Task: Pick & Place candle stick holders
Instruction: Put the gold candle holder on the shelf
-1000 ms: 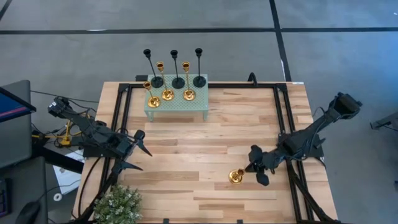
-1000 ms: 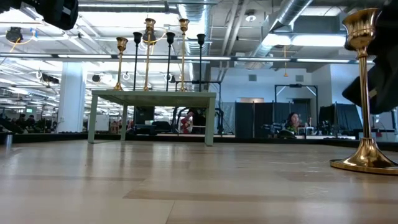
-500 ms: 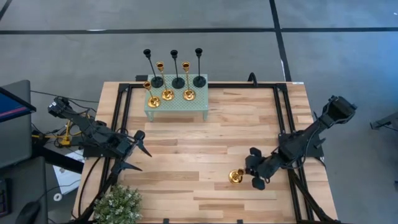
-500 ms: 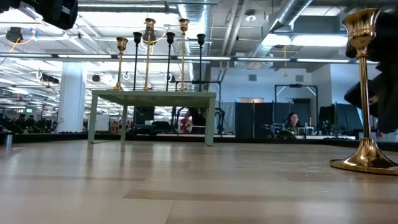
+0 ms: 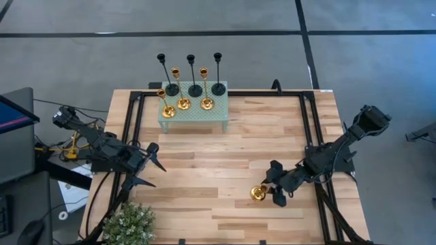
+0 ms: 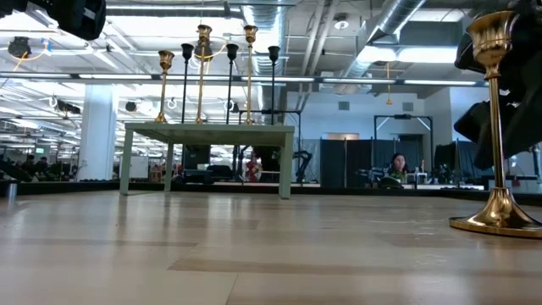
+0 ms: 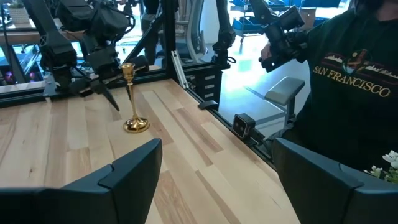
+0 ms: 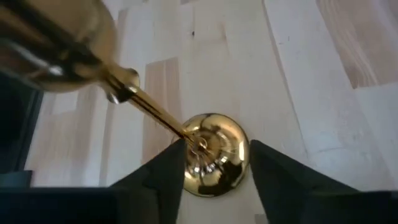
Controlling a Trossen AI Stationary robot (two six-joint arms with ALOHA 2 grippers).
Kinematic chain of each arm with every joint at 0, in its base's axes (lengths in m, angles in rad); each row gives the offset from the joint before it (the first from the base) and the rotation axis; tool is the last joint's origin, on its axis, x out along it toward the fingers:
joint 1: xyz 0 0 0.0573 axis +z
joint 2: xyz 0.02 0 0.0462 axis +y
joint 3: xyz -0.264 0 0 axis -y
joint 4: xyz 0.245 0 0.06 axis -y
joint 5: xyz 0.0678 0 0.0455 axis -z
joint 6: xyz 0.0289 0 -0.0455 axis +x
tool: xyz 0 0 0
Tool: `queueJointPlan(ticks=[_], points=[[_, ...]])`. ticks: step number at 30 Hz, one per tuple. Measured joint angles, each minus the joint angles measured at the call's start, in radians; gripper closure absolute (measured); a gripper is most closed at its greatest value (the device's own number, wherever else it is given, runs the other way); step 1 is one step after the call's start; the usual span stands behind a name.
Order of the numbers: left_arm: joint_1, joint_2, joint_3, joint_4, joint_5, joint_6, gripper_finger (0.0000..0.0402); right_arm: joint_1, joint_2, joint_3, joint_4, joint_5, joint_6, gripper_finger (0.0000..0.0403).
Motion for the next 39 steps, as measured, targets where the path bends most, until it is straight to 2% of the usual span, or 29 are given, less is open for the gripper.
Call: queueJointPlan(ticks=[7,14,21,30,39], points=[[0.0,0.0,0.0,0.0,0.0,0.0,0.0097,0.013,0.0,0.0,0.086,-0.033,-0.003,0.0188],[0.0,0.0,0.0,0.0,0.0,0.0,0.0097,0.015,0.0,0.001,0.141,-0.034,-0.004,0.0194],[0.0,0.0,0.0,0.0,0.0,0.0,0.0097,0.013,0.0,0.001,0.164,-0.015,-0.027,0.0255],[0.0,0.0,0.0,0.0,0.0,0.0,0.0097,-0.009,-0.002,0.002,0.176,-0.009,0.008,0.0388],[0.0,0.0,0.0,-0.001,0.0,0.0,0.0097,-0.033,0.0,0.042,0.134,0.015,0.021,0.0396]])
